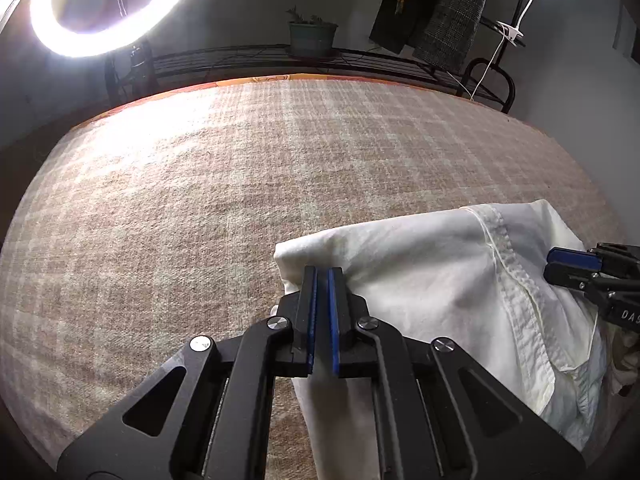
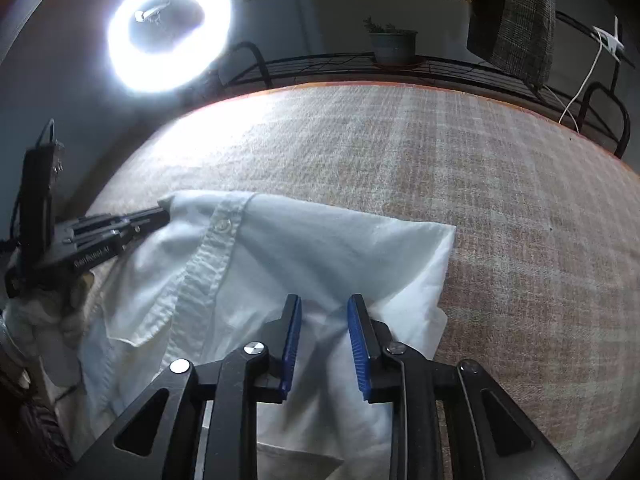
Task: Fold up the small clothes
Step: 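Open both tools and release the folded shirt bundle, then grasp the shirt bundle edge with both tools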
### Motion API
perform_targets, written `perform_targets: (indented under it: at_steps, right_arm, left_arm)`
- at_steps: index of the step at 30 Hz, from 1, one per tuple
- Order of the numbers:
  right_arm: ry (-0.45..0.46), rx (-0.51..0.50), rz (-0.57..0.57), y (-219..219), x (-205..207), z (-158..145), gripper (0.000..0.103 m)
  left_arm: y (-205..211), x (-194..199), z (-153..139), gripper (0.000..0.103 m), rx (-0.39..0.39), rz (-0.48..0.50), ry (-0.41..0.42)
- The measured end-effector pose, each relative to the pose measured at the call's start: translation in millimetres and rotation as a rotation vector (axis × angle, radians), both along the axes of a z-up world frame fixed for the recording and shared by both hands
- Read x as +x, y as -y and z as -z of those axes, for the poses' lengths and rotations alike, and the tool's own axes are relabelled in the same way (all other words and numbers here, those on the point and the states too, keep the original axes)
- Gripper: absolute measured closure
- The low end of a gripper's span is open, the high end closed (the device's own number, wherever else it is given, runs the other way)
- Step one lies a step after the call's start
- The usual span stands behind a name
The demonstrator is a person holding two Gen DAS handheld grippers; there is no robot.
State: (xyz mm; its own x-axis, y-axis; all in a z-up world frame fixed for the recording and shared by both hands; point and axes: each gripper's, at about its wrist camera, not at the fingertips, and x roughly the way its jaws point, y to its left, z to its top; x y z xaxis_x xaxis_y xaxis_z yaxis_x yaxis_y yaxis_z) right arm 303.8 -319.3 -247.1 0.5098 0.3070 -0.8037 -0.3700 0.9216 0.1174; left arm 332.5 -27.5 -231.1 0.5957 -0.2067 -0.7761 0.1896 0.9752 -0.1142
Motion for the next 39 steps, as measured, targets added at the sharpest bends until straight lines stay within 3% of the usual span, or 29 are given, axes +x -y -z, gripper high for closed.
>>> perform_targets:
  at_steps: [5,9,14,17,19,21,26,30,39]
  right_arm:
    - [-0.023,-0.011,0.018,14,-5,-4,0.082]
    - [-0.007,-0.056,0.073,34,-17,-17,0.080]
    - [0.034,-0.051,0.131,56,-40,-43,0.077]
    - [0.072,-0.072,0.145,53,-56,-62,0.068]
    - [0.113,-0.089,0.143,46,-67,-75,0.059]
    - [0.151,-0.093,0.144,40,-77,-86,0.047]
    - [0.243,-0.122,0.154,27,-99,-108,0.029]
    - [0.295,-0.130,0.177,24,-108,-115,0.012]
    - [0.303,-0.146,0.154,18,-105,-116,0.003]
  left_arm:
    - [-20,-4,0,0.095,0.034,-0.063,-0.024]
    - [-42,-20,-18,0.095,0.037,-0.106,-0.004]
    - [-57,-54,-48,0.094,-0.021,-0.110,0.019]
    - [-54,-72,-61,0.092,-0.034,-0.102,0.027]
    - [-51,-82,-68,0.086,-0.061,-0.086,0.027]
    - [-44,-92,-74,0.072,-0.063,-0.072,0.041]
    - [-28,-110,-79,0.058,-0.085,-0.044,0.040]
    - [-25,-116,-73,0.058,-0.103,-0.049,0.021]
    - [-28,-110,-60,0.058,-0.137,-0.059,-0.022]
